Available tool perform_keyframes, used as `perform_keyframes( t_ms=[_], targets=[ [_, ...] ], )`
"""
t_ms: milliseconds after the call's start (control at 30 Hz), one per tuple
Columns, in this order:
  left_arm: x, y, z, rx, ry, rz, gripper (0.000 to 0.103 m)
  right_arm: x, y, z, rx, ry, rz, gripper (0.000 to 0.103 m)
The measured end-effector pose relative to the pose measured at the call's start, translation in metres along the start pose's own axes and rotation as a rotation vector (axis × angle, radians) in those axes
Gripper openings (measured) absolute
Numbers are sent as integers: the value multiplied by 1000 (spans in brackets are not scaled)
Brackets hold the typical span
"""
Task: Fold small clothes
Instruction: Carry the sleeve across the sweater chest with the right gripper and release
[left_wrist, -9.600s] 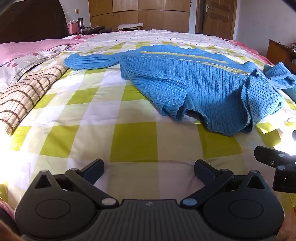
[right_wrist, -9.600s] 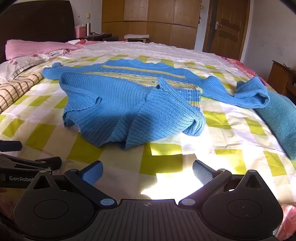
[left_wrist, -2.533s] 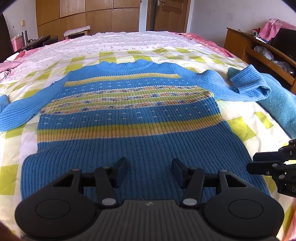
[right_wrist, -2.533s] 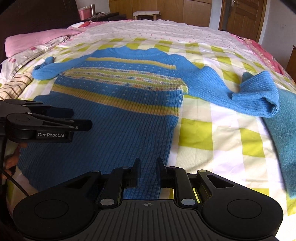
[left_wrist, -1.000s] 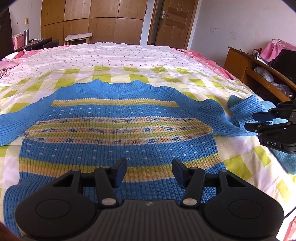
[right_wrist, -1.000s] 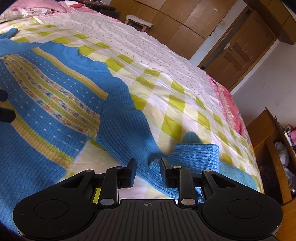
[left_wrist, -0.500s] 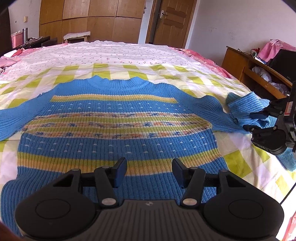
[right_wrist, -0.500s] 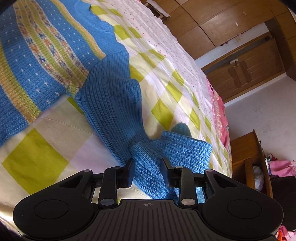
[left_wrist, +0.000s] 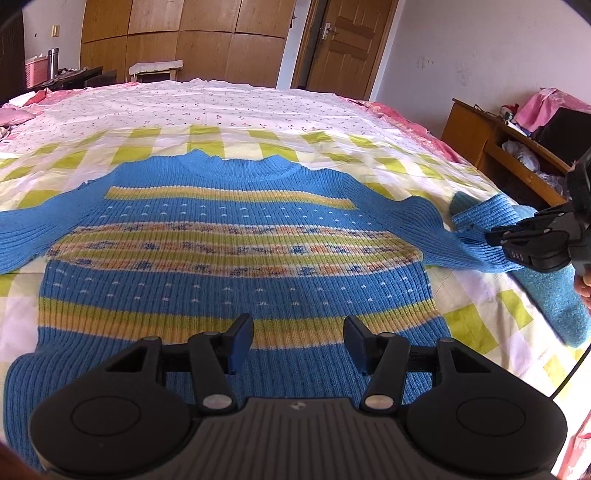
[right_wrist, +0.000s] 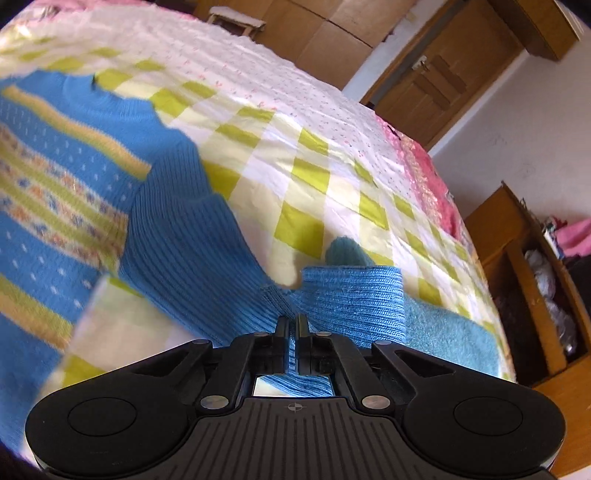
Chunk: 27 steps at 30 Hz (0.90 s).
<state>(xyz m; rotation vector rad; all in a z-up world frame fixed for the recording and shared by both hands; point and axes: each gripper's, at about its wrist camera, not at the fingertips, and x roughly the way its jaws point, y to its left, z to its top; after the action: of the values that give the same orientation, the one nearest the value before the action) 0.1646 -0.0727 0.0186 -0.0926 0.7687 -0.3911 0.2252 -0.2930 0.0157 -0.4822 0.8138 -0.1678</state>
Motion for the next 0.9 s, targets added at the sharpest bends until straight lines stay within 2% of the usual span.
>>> perform_keyframes(
  t_ms=[133, 233, 533, 767, 900],
  targets=[
    [-7, 6, 3, -17, -18, -4, 59, -23, -12, 22, 208, -44, 124, 0],
    [-15, 12, 7, -29, -35, -7, 59, -42, -5, 40, 300, -86, 228, 0],
    [-54, 39, 5, -97, -88, 13, 60, -71, 46, 98, 417, -202, 457, 0],
    [-70, 61, -15, -133, -81, 67, 61, -68, 100, 121, 422, -202, 552, 0],
    [-68, 71, -19, -161, -70, 62, 61, -64, 116, 135, 468, -197, 588, 0]
  ],
)
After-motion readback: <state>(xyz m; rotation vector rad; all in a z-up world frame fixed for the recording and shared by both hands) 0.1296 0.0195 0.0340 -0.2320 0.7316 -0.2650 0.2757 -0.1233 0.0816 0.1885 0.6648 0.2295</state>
